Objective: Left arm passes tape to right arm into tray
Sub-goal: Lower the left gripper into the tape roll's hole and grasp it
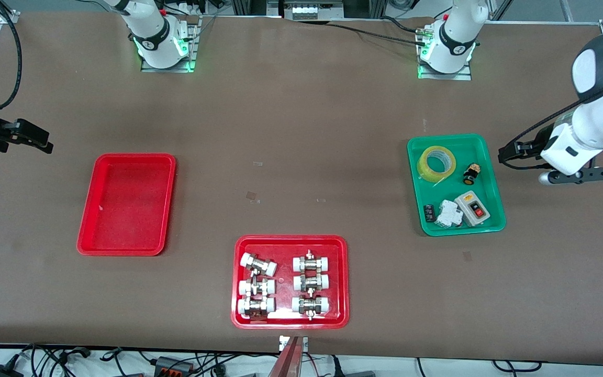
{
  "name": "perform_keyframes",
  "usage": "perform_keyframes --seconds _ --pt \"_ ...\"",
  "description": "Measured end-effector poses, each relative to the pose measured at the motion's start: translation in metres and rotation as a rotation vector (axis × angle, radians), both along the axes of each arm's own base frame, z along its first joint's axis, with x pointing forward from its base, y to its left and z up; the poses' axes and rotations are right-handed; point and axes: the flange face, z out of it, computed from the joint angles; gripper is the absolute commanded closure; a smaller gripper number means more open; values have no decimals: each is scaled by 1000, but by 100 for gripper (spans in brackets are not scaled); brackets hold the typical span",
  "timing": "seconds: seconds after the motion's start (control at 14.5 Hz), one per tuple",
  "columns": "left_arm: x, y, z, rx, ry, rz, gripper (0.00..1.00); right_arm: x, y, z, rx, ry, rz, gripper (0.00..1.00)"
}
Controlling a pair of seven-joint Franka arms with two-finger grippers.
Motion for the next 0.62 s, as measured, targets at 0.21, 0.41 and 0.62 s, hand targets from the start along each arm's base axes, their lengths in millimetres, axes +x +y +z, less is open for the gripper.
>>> perform_keyframes --seconds 0.21,0.41,0.62 --pt "-28 -5 -60 1 -17 -21 0 1 0 0 0 -2 0 0" --pt "-51 -36 -110 -1 -4 -80 0 1 0 -2 0 1 0 0" --pt "-58 -54 -152 -7 -1 -115 0 2 0 -4 0 3 0 0"
